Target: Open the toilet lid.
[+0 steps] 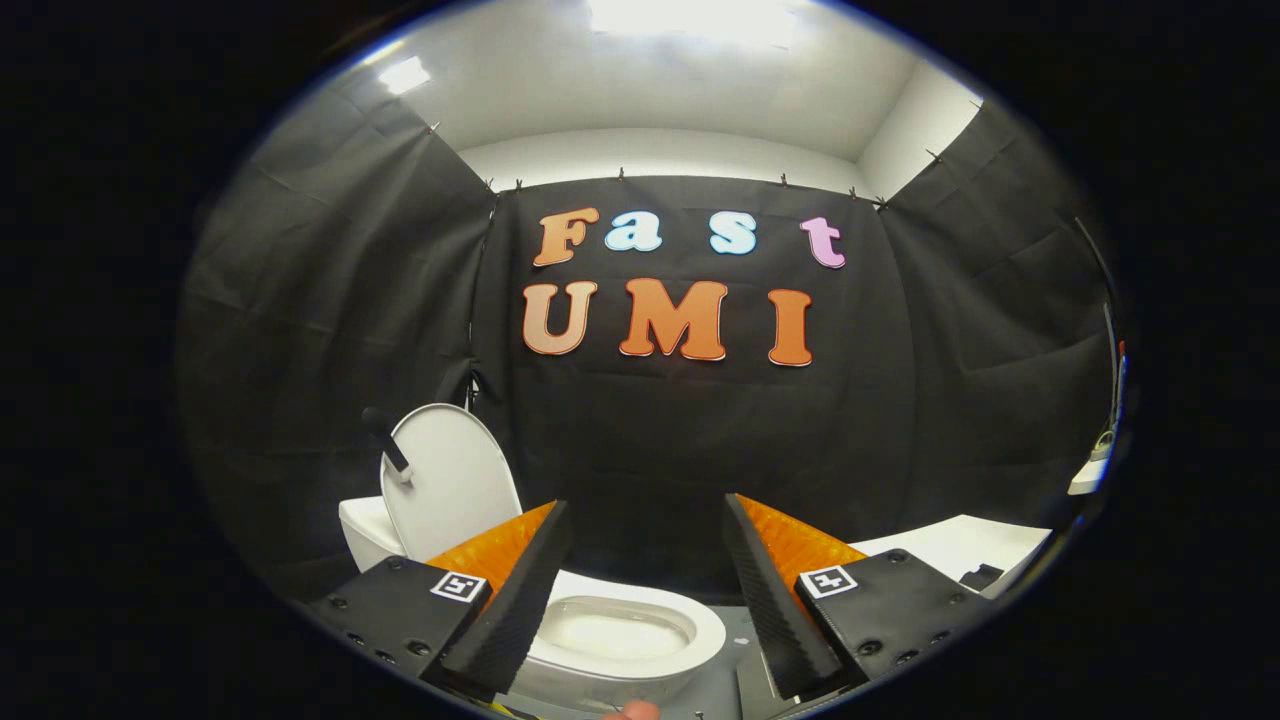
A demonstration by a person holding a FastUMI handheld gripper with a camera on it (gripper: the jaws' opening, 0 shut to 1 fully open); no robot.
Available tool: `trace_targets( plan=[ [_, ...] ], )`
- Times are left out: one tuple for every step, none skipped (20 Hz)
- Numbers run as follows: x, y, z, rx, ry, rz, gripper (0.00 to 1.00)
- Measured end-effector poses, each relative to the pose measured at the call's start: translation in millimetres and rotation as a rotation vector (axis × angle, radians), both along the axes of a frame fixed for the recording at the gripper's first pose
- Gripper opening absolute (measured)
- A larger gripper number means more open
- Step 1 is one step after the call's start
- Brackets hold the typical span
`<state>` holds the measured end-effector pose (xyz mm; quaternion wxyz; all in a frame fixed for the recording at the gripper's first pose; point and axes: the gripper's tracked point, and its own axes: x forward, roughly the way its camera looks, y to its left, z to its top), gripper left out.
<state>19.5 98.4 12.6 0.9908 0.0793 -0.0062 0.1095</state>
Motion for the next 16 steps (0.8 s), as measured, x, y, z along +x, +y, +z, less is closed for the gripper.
trace_targets(
  plan=[
    [0.7, -1.0, -0.3, 0.0, 0.002, -0.003, 0.98],
    [-0.4, -1.8, -1.8, 0.0, 0.005, -0.003, 0.98],
    [-0.6, -1.4, -1.9, -0.001, 0.005, -0.002, 0.98],
    [-0.4, -1.7, -2.1, -0.002, 0.006, -0.002, 0.98],
    [0.6, -0.1, -2.3, -0.002, 0.007, -0.001, 0.98],
    [-0.6, 0.3, -2.0, -0.002, 0.006, 0.001, 0.98],
    [0.1, 1.5, -0.4, -0.001, 0.005, 0.003, 0.98],
    [0.1, 1.9, -0.5, -0.001, 0.004, 0.004, 0.98],
    [-0.2, 1.6, -2.1, -0.001, 0.006, 0.003, 0.98],
    [0.0, 0.8, -3.4, -0.001, 0.009, 0.002, 0.98],
    [0.7, 0.5, -2.9, -0.002, 0.011, 0.002, 0.98],
    [1.0, 0.9, -3.4, -0.002, 0.011, 0.002, 0.98],
    [0.9, -0.1, -3.0, -0.001, 0.011, 0.003, 0.98],
    [0.3, -0.6, -2.7, 0.0, 0.009, 0.002, 0.98],
    [0.0, -1.1, -1.9, 0.0, 0.008, 0.0, 0.98],
    [0.5, -1.9, -2.1, 0.0, 0.007, -0.001, 0.98]
  ],
)
